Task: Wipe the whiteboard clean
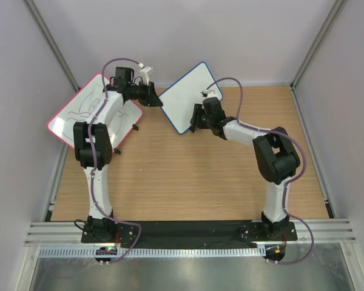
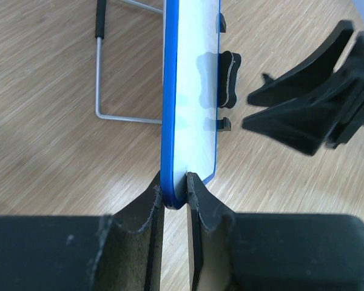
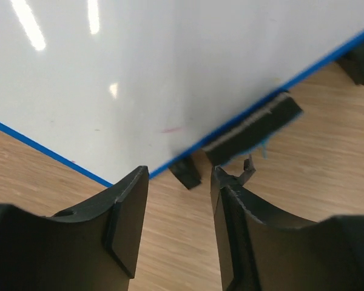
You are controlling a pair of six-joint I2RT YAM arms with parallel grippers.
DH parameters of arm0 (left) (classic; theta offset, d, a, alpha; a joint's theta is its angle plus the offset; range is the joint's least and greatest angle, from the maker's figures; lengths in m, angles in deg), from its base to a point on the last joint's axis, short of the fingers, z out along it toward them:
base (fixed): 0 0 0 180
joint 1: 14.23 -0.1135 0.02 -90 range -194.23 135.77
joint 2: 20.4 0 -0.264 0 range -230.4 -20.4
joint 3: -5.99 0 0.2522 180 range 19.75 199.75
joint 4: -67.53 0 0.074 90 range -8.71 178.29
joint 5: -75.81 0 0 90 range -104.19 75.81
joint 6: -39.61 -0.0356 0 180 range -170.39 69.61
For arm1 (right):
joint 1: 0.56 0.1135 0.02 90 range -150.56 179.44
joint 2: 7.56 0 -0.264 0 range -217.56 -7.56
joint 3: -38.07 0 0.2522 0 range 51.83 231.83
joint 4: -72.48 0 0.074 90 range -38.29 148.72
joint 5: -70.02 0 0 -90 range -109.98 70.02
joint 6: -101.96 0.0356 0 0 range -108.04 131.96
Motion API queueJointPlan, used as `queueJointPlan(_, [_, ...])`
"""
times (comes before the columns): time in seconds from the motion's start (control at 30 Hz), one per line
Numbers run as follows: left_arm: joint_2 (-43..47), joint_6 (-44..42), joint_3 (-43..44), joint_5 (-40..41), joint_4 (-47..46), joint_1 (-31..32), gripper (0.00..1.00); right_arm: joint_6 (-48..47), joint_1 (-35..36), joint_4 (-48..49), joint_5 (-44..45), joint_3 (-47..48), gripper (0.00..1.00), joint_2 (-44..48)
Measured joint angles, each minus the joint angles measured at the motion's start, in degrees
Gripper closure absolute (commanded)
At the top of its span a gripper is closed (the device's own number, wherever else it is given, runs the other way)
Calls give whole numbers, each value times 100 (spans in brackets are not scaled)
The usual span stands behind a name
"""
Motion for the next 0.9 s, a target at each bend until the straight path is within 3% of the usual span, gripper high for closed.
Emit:
queueJointPlan(0.23, [0, 2, 9, -22, 7, 0, 100, 1078, -673, 369, -44, -935, 44, 610])
queueJointPlan(0.63, [-2, 2, 11, -26, 7, 0, 100, 2081, -761, 920, -181, -798, 52, -164])
queueJointPlan(0.73, [-2, 4, 11, -26, 7, 0, 100, 2184, -763, 988, -181, -726, 63, -229])
queueJointPlan(0.9, [-2, 2, 20, -28, 9, 4, 100, 2208, -774, 1032, -155, -570, 62, -339])
